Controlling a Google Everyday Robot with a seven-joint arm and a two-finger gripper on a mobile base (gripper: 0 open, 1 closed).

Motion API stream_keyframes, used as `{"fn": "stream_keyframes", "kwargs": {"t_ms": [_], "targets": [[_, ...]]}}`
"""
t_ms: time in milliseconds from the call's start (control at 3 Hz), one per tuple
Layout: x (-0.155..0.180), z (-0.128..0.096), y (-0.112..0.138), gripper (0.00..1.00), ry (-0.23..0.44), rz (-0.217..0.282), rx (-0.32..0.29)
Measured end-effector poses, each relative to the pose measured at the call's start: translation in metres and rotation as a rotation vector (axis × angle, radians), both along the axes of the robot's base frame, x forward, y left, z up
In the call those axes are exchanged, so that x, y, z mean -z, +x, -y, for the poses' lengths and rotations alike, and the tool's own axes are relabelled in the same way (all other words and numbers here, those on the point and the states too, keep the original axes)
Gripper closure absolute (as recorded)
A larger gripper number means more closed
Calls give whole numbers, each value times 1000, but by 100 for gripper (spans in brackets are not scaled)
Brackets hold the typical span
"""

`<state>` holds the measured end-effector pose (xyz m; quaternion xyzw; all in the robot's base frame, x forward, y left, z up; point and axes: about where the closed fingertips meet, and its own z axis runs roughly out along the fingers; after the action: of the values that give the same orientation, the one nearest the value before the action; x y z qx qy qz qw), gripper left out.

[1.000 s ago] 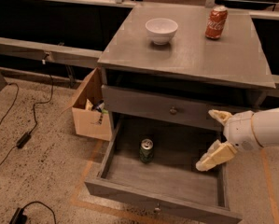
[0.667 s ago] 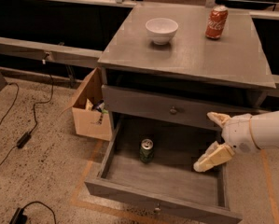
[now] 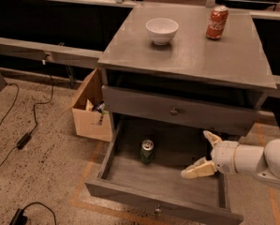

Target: Pick green can from middle drawer and place on counter

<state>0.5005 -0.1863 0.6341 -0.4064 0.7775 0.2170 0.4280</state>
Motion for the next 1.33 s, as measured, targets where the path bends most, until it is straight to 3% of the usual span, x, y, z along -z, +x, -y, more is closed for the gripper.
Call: {"fn": "stream_keyframes", "kwargs": {"t_ms": [1000, 1333], "targets": [[78, 4, 50, 0, 24, 61, 121], [102, -4, 62, 0, 14, 57, 93]]}}
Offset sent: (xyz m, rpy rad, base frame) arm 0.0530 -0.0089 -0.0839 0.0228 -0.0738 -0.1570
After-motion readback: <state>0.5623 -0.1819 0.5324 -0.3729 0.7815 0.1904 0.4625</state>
